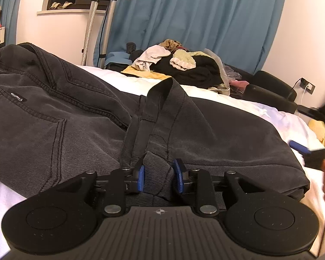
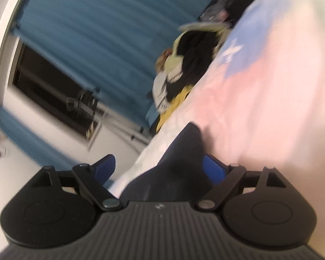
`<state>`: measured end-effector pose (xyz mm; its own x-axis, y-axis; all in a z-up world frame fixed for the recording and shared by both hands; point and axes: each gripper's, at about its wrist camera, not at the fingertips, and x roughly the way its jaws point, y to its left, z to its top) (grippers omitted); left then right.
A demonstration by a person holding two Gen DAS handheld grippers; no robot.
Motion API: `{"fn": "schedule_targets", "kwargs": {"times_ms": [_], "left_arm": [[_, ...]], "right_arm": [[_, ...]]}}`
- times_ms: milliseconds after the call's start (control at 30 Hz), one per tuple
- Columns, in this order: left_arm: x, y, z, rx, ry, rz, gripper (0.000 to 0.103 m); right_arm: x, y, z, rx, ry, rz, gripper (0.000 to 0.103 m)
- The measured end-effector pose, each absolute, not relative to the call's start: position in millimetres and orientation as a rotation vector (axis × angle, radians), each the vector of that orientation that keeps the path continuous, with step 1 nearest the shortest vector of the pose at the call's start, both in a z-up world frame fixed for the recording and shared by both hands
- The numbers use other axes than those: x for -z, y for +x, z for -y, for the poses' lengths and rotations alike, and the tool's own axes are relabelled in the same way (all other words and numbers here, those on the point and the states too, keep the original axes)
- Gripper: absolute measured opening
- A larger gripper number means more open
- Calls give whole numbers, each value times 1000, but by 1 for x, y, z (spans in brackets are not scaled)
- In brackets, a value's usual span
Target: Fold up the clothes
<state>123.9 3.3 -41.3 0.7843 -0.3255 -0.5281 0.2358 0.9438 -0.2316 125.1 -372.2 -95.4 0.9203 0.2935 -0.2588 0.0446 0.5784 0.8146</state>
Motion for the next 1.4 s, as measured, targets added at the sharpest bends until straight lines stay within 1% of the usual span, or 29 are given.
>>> {"fn": "schedule_targets", "kwargs": {"times_ms": [133,167,200,267,333,400,467,500,600,667,767,800,933,1033,1100,1200,1267,1300,1333,1367,1400], "left_arm": [[42,124,-4,306,-160,-597,32],[42,124,-4,305,-160,-597,32],[42,124,-4,304,-159,-598,32],[42,126,-2,302,-157,-599,32],[42,126,-3,299,-158,-603,32],[43,128,-3,295,-162,-609,32],[43,128,-3,294,-167,-611,32],[43,128,-3,295,-167,-610,32],[43,127,-2,297,-163,-607,32],[44,127,-2,297,-162,-607,32],[45,129,-5,299,-174,-612,32],[45,130,-5,297,-178,-614,32],[46,131,-6,291,-178,-624,32],[46,130,-5,291,-181,-624,32],[46,131,-6,292,-178,-622,32],[45,131,-6,294,-176,-618,32],[44,131,-7,294,-183,-610,33],[43,130,-7,300,-186,-600,37],[42,129,-7,309,-190,-588,40],[40,128,-6,320,-193,-574,41],[35,125,-7,319,-194,-542,44]], "right_arm": [[118,149,370,-146,898,-503,89],[126,152,369,-128,899,-558,90],[136,151,370,-132,917,-579,89],[137,151,367,-195,948,-591,89],[120,146,360,-250,966,-543,90],[99,139,352,-321,924,-470,92],[97,133,354,-362,959,-439,93],[103,132,358,-360,986,-454,93],[123,134,359,-290,996,-574,93],[124,139,348,-286,898,-646,92],[102,132,341,-294,864,-604,92],[92,124,338,-298,862,-562,92],[60,90,305,-328,674,-499,91],[53,71,271,-340,455,-482,91],[59,66,261,-353,437,-471,91],[77,79,276,-298,566,-507,90],[98,90,297,-230,725,-573,73],[102,92,304,-205,766,-585,45],[105,93,311,-179,807,-596,26],[108,95,318,-153,848,-607,25],[111,97,325,-127,889,-618,22]]}}
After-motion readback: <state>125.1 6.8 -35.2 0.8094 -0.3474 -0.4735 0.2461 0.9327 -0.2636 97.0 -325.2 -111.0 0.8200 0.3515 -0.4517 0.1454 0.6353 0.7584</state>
